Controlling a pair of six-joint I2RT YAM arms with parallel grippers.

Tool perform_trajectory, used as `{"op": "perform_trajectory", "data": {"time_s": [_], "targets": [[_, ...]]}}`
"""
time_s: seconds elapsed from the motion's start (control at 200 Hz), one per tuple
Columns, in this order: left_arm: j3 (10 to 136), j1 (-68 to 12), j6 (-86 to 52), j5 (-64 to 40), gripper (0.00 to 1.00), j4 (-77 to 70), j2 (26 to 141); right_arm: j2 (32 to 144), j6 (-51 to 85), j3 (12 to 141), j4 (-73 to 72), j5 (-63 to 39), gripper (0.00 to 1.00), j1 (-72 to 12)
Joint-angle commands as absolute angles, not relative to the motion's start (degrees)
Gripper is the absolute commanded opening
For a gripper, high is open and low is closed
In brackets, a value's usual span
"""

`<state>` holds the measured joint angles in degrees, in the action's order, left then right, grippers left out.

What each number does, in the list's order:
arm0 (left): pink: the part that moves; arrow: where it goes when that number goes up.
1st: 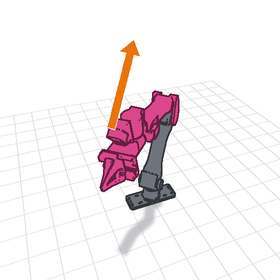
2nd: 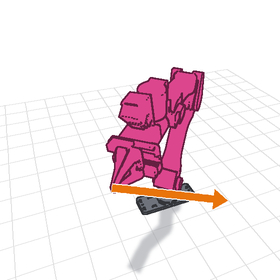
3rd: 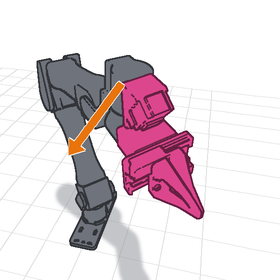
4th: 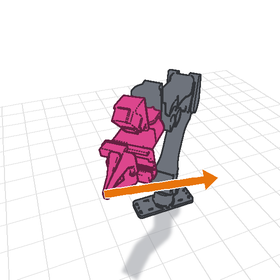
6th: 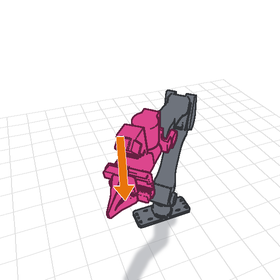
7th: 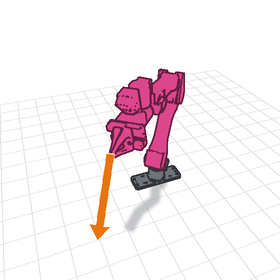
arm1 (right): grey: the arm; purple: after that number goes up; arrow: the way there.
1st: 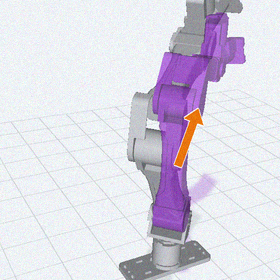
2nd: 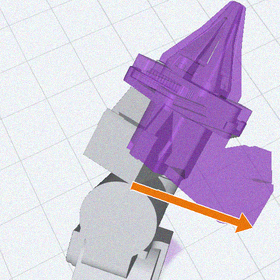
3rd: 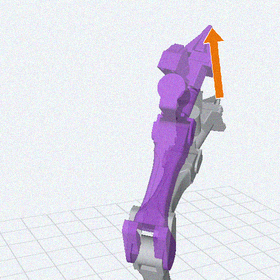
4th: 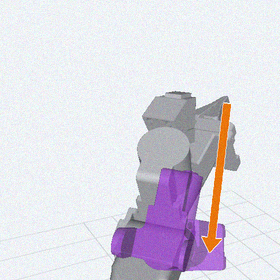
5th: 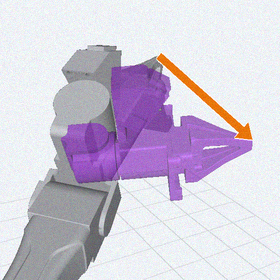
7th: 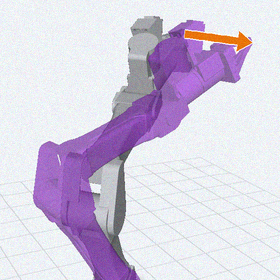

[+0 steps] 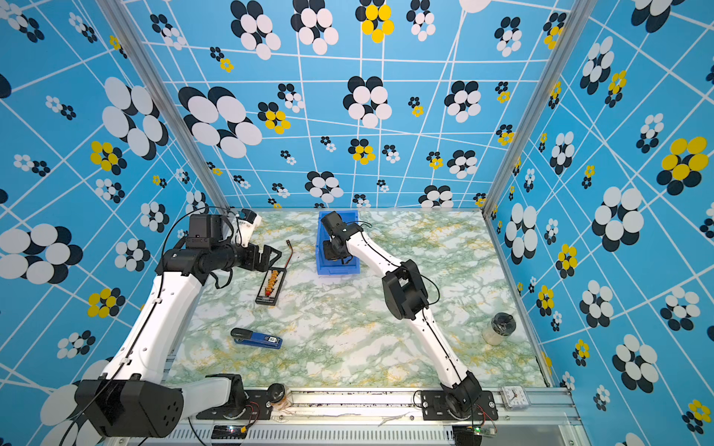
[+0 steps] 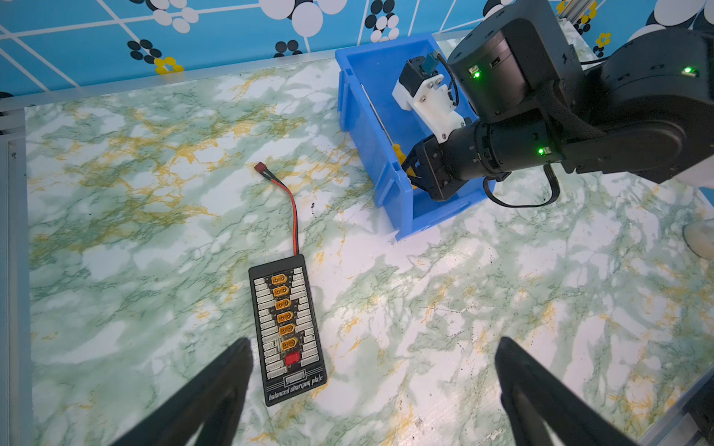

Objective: Put the screwdriver in the bin
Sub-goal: Place the screwdriver into the bin.

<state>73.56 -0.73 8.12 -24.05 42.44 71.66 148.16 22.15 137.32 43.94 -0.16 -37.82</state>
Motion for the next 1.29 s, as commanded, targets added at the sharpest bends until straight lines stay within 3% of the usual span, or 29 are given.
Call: {"op": "perform_trajectory", "data": {"time_s": [0.0, 1.0, 1.289], "targets": [[73.50, -0.23, 7.82, -24.57, 0.99, 42.26, 71.34, 149.92, 23.29, 139.25, 43.70, -1.04, 0.15, -37.66], [71.89, -0.04, 7.73, -24.43, 0.99, 41.30, 70.10, 150.73, 23.47, 141.23, 44.87, -1.39, 0.28, -37.70], [71.86, 0.00, 7.81, -24.39, 0.99, 40.75, 70.57, 148.99, 21.36, 147.15, 48.84, 2.26, 0.35, -37.78]]}}
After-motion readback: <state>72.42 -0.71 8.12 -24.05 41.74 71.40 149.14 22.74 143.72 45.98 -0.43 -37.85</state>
